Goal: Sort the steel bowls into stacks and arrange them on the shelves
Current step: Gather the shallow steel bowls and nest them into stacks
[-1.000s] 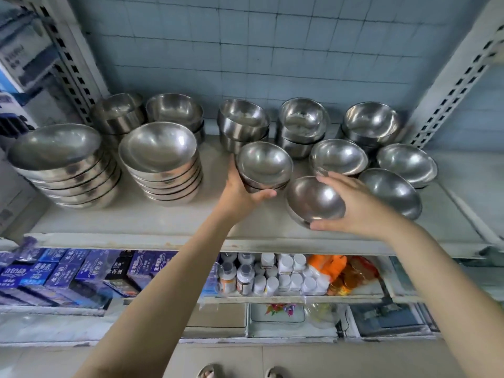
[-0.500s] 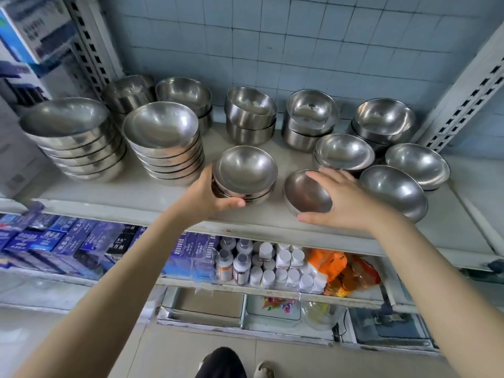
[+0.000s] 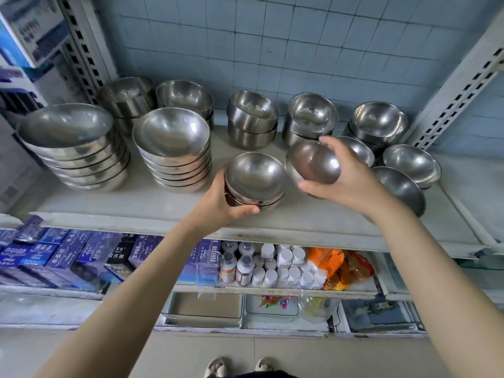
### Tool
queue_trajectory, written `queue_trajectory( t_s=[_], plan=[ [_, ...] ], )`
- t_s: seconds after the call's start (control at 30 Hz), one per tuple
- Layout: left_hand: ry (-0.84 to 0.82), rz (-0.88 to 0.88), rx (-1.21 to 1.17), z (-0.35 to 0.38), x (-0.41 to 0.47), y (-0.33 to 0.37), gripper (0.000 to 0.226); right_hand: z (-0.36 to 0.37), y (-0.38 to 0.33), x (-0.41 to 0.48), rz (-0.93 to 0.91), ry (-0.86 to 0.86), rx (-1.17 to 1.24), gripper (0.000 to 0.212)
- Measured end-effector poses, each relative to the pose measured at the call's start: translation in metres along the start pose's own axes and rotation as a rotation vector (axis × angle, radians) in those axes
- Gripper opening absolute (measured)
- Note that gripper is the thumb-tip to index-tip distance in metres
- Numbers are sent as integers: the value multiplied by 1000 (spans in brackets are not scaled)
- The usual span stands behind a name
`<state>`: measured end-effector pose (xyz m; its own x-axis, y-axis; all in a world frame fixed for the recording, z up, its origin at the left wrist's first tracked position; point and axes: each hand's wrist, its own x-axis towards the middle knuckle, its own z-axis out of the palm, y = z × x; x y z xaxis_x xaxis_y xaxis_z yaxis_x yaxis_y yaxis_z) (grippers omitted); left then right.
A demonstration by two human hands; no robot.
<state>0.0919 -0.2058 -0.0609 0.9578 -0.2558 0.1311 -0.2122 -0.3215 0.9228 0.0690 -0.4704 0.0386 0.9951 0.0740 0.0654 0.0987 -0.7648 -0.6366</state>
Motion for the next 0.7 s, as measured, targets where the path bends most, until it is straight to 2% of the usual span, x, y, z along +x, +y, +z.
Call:
queue_trajectory(
  t_s=[0.17, 0.33, 0.53, 0.63, 0.7],
  plan=[
    [23, 33, -3, 0, -3, 3, 99, 27, -49, 21, -126, -55, 62, 106],
    [35, -17, -14, -1, -2, 0, 89, 65, -55, 34, -93, -150, -8, 116],
    [41, -36, 9, 1, -2, -1, 81, 69, -50, 31, -48, -174, 44, 118],
    [49, -32, 18, 1, -3, 0, 88, 62, -47, 30, -55, -154, 70, 98],
    [61, -29, 19, 3, -2, 0, 90, 48, -35, 29, -18, -34, 79, 82]
  ],
)
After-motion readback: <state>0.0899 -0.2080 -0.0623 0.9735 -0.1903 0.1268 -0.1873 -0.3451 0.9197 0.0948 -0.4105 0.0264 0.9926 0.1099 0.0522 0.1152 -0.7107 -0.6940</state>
